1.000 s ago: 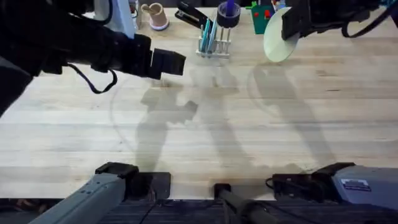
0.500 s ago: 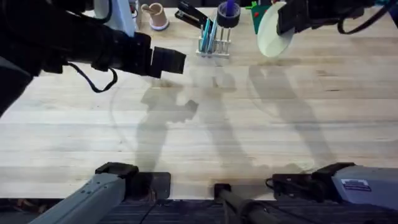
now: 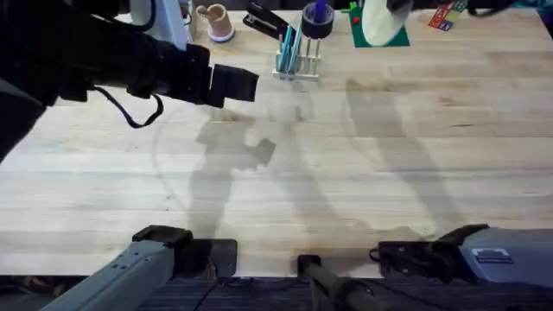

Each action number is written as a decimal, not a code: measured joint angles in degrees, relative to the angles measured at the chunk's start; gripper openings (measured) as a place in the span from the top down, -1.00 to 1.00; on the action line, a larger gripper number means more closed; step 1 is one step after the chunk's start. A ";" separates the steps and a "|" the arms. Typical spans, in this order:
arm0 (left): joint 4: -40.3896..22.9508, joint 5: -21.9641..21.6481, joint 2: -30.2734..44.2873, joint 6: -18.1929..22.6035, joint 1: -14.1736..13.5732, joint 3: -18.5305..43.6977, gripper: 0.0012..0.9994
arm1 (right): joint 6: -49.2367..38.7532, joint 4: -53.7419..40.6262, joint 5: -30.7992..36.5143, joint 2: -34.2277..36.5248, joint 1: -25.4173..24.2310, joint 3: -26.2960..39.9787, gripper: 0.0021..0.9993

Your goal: Pick up the plates from the table one by one and place each into a slot on the dish rack.

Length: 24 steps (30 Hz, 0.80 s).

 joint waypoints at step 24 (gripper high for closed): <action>0.09 0.00 0.00 0.00 0.00 0.00 -0.99 | 14.84 -4.87 4.57 21.73 8.29 19.04 0.95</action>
